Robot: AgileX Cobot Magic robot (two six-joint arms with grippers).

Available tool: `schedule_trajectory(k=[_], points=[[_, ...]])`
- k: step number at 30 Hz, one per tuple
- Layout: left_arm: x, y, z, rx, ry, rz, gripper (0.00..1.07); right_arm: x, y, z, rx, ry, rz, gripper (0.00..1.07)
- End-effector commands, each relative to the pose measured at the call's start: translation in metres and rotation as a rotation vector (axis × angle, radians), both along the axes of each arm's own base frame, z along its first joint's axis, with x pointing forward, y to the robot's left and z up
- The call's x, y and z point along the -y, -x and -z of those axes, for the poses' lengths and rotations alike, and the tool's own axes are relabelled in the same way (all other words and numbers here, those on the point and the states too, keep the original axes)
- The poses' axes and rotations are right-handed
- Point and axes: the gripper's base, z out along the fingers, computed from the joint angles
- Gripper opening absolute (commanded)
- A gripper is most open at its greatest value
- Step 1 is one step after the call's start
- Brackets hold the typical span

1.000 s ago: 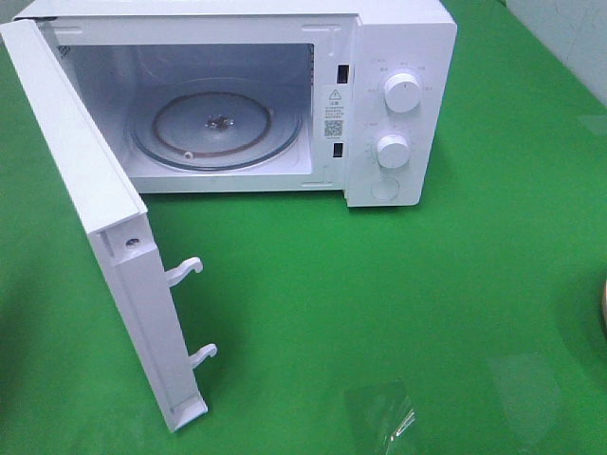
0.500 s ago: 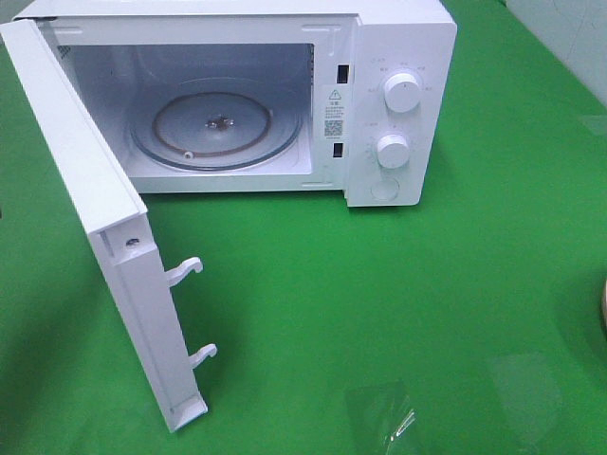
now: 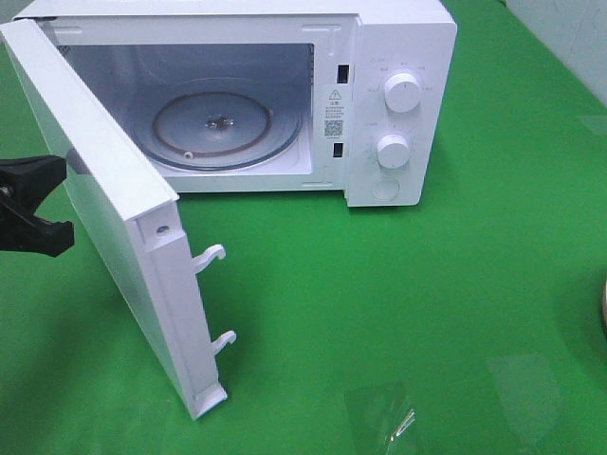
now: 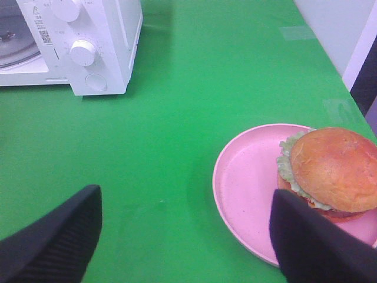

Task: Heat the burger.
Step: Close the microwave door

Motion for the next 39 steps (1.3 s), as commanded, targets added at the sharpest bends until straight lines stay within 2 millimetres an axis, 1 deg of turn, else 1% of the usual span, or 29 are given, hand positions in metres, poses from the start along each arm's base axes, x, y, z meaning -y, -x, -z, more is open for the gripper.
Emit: schedule_trajectory(k=[1,2,4,5,6,9,10,13,14,16,17,18,19,20,21,22,23,24,25,26,27,29,32,33,34,35,36,38,39], points=[[0.005,-0.004,-0.003,0.034,0.028,0.005,0.0,0.0,0.003,0.0,0.03,0.0,0.005,0.76],[0.01,-0.007,-0.001,0.025,0.026,0.022,0.0,0.0,0.003,0.0,0.03,0.0,0.005,0.76],[0.013,-0.009,0.001,0.021,0.025,0.033,0.0,0.0,0.003,0.0,0.03,0.0,0.005,0.76],[0.019,-0.013,0.003,0.014,0.025,0.05,0.0,0.0,0.003,0.0,0.03,0.0,0.005,0.76],[0.019,-0.013,0.003,0.014,0.025,0.05,0.0,0.0,0.003,0.0,0.03,0.0,0.005,0.76],[0.03,-0.023,0.003,0.022,0.032,0.073,0.0,0.0,0.003,0.0,0.03,0.0,0.005,0.76],[0.03,-0.023,0.003,0.022,0.032,0.073,0.0,0.0,0.003,0.0,0.03,0.0,0.005,0.76],[0.042,-0.033,0.003,0.032,0.035,0.101,0.0,0.0,0.003,0.0,0.03,0.0,0.005,0.76],[0.042,-0.033,0.003,0.032,0.035,0.101,0.0,0.0,0.003,0.0,0.03,0.0,0.005,0.76],[0.053,-0.041,0.002,0.043,0.039,0.126,0.0,0.0,0.003,0.0,0.03,0.0,0.005,0.76],[0.053,-0.041,0.002,0.043,0.039,0.126,0.0,0.0,0.003,0.0,0.03,0.0,0.005,0.76],[0.06,-0.047,0.001,0.049,0.043,0.138,0.0,0.0,0.003,0.0,0.03,0.0,0.005,0.76],[0.06,-0.047,0.001,0.049,0.043,0.138,0.0,0.0,0.003,0.0,0.03,0.0,0.005,0.76],[0.066,-0.053,0.001,0.051,0.051,0.14,0.0,0.0,0.003,0.0,0.03,0.0,0.005,0.76],[0.066,-0.053,0.001,0.051,0.051,0.14,0.0,0.0,0.003,0.0,0.03,0.0,0.005,0.76],[0.074,-0.058,0.002,0.044,0.05,0.148,0.0,0.0,0.003,0.0,0.03,0.0,0.005,0.76],[0.074,-0.058,0.002,0.044,0.05,0.148,0.0,0.0,0.003,0.0,0.03,0.0,0.005,0.76],[0.081,-0.064,0.002,0.048,0.051,0.159,0.0,0.0,0.003,0.0,0.03,0.0,0.005,0.76],[0.081,-0.064,0.002,0.048,0.051,0.159,0.0,0.0,0.003,0.0,0.03,0.0,0.005,0.76],[0.088,-0.069,0.002,0.048,0.049,0.171,0.0,0.0,0.003,0.0,0.03,0.0,0.005,0.76],[0.088,-0.069,0.002,0.048,0.049,0.171,0.0,0.0,0.003,0.0,0.03,0.0,0.005,0.76],[0.101,-0.082,0.003,0.04,0.042,0.182,0.0,0.0,0.003,0.0,0.03,0.0,0.005,0.76],[0.104,-0.086,0.001,0.046,0.045,0.183,0.0,0.0,0.003,0.0,0.03,0.0,0.005,0.76],[0.111,-0.093,0.0,0.047,0.046,0.186,0.0,0.0,0.003,0.0,0.03,0.0,0.005,0.76],[0.111,-0.093,0.0,0.047,0.046,0.186,0.0,0.0,0.003,0.0,0.03,0.0,0.005,0.76],[0.116,-0.101,-0.001,0.045,0.046,0.181,0.0,0.0,0.003,0.0,0.03,0.0,0.005,0.76],[0.116,-0.101,-0.001,0.045,0.046,0.181,0.0,0.0,0.003,0.0,0.03,0.0,0.005,0.76],[0.129,-0.114,-0.002,0.047,0.05,0.184,0.0,0.0,0.003,0.0,0.03,0.0,0.004,0.76],[0.129,-0.114,-0.002,0.047,0.05,0.184,0.0,0.0,0.003,0.0,0.03,0.0,0.004,0.76]])
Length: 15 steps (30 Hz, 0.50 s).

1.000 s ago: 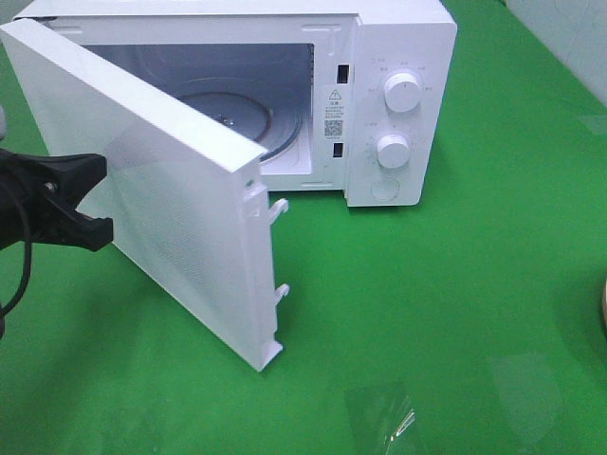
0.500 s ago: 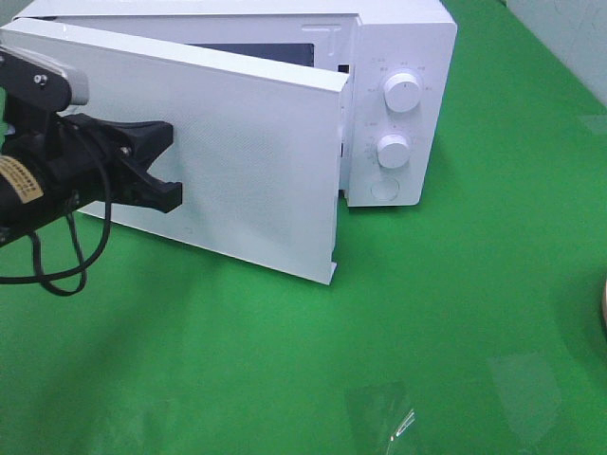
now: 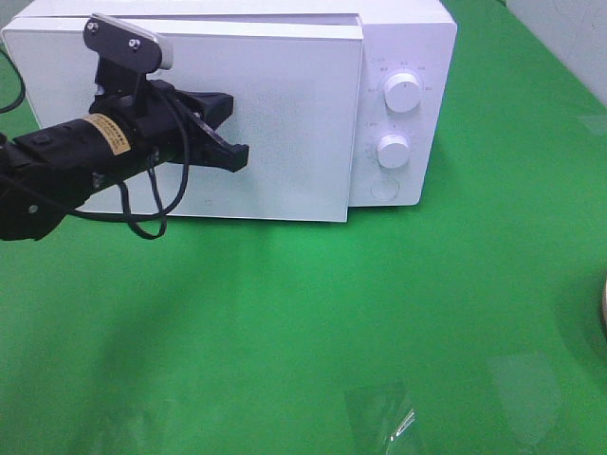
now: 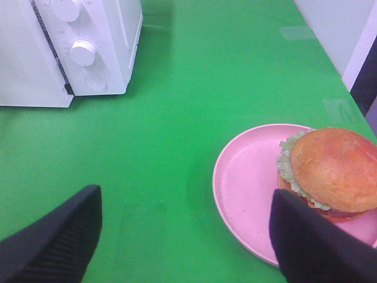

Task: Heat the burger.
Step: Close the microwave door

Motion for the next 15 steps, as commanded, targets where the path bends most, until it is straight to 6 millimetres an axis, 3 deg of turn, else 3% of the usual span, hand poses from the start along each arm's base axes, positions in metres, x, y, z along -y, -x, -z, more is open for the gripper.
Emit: schedule_trajectory(k=[1,8,15], points=[[0.012,-0.011,-0.005,0.004,0.012,-0.004,0.0,0.0,0.003,0.0,0.03,0.0,0.004,0.76],[0.039,-0.031,-0.005,-0.009,0.012,0.009,0.0,0.0,0.003,0.0,0.03,0.0,0.004,0.76],[0.047,-0.044,-0.005,-0.014,0.04,-0.034,0.0,0.0,0.003,0.0,0.03,0.0,0.004,0.76]])
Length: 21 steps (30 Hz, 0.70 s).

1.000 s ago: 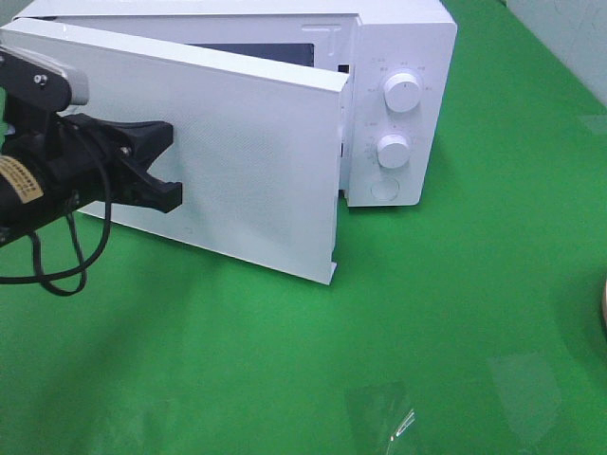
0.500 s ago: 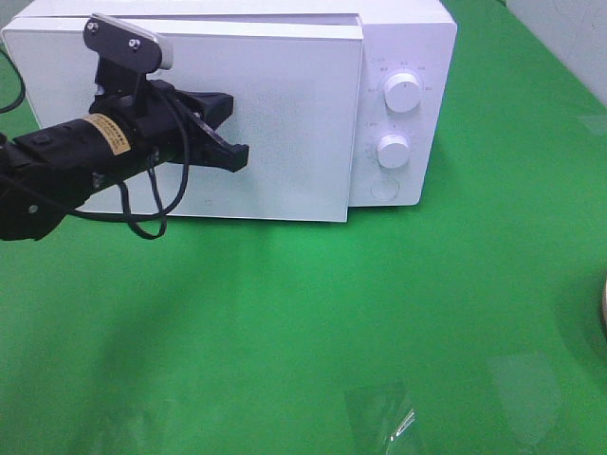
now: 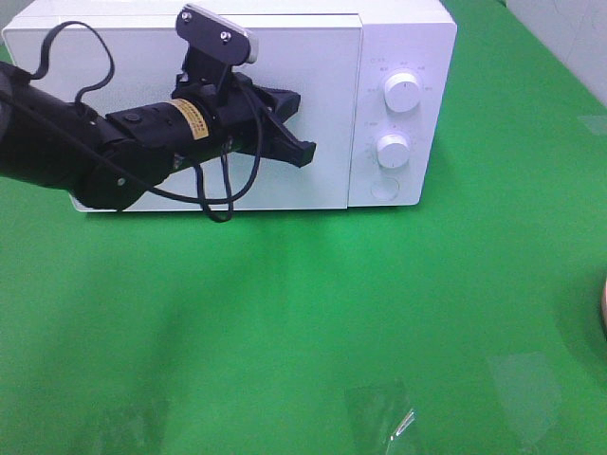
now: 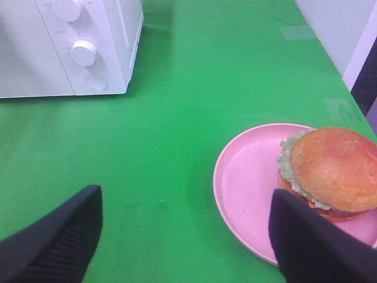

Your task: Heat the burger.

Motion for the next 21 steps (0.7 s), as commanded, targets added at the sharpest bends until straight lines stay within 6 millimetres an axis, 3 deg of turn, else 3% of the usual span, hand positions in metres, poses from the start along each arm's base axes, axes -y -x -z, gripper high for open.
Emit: schedule_trajectory(k=[1,7,11,12,13,14,15,16,17,18,19,20,21], points=[[-0.004,-0.024,-0.007,-0.023,0.063,-0.125,0.0,0.0,0.003,0.0,0.03,0.001,0.006,0.76],[-0.002,-0.025,-0.011,-0.043,0.051,-0.137,0.0,0.0,0.003,0.0,0.03,0.001,0.006,0.76],[0.011,0.006,-0.012,-0.173,-0.049,-0.078,0.0,0.0,0.003,0.0,0.03,0.001,0.006,0.76],[0.011,0.006,-0.012,-0.173,-0.049,-0.078,0.0,0.0,0.003,0.0,0.03,0.001,0.006,0.76],[0.013,0.022,-0.01,-0.239,-0.088,-0.059,0.01,0.0,0.003,0.0,0.03,0.001,0.006,0.76],[0.013,0.022,-0.01,-0.239,-0.088,-0.059,0.01,0.0,0.003,0.0,0.03,0.001,0.006,0.76],[0.014,0.036,-0.008,-0.306,-0.126,-0.044,0.13,0.0,0.003,0.0,0.03,0.001,0.006,0.76],[0.014,0.036,-0.008,-0.306,-0.126,-0.044,0.13,0.0,0.003,0.0,0.03,0.001,0.006,0.76],[0.016,0.052,-0.007,-0.362,-0.176,-0.021,0.36,0.0,0.003,0.0,0.03,0.001,0.006,0.76],[0.016,0.052,-0.007,-0.362,-0.176,-0.021,0.36,0.0,0.003,0.0,0.03,0.001,0.006,0.76],[0.016,0.06,-0.005,-0.396,-0.211,-0.01,0.52,0.0,0.003,0.0,0.03,0.001,0.006,0.76],[0.016,0.072,-0.003,-0.448,-0.267,0.006,0.82,0.0,0.003,0.0,0.03,0.001,0.006,0.76],[0.016,0.072,-0.003,-0.448,-0.267,0.006,0.82,0.0,0.003,0.0,0.03,0.001,0.006,0.76]])
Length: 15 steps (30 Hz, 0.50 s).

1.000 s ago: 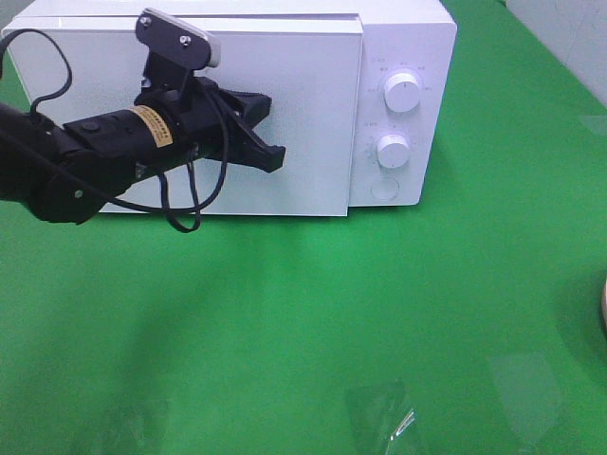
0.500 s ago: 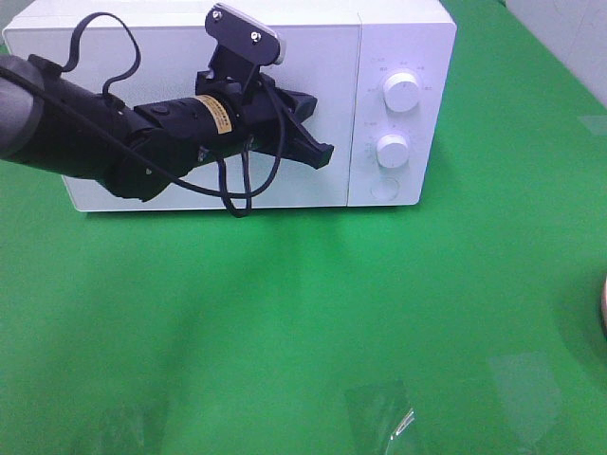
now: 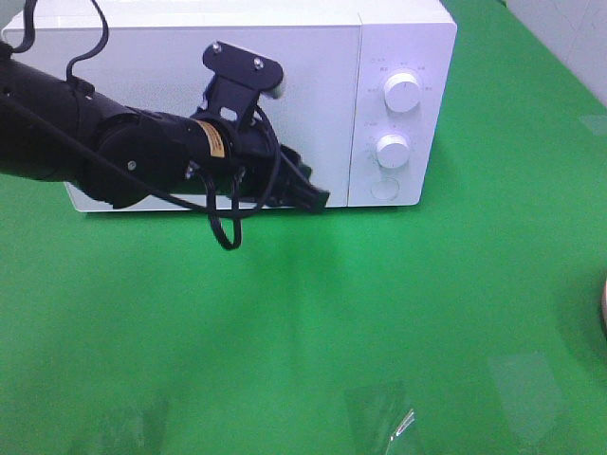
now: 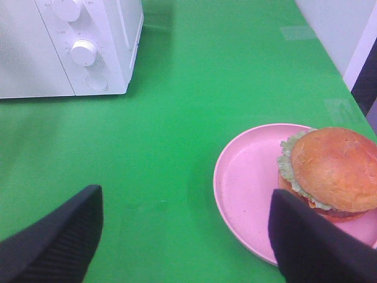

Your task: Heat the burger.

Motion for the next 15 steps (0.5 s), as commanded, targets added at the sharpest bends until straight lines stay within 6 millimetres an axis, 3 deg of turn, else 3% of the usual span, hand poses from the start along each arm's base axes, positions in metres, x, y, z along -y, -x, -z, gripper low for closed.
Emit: schedule_trajectory(k=[1,11,15], points=[[-0.003,0.024,0.001,-0.142,-0.104,0.018,1.02,0.0,0.003,0.0,0.03,0.002,0.006,0.76],[-0.029,0.055,0.004,-0.478,-0.377,-0.003,1.0,0.0,0.003,0.0,0.03,0.002,0.006,0.76],[-0.045,0.072,-0.021,-0.572,-0.445,-0.009,1.0,0.0,0.003,0.0,0.03,0.002,0.006,0.76]])
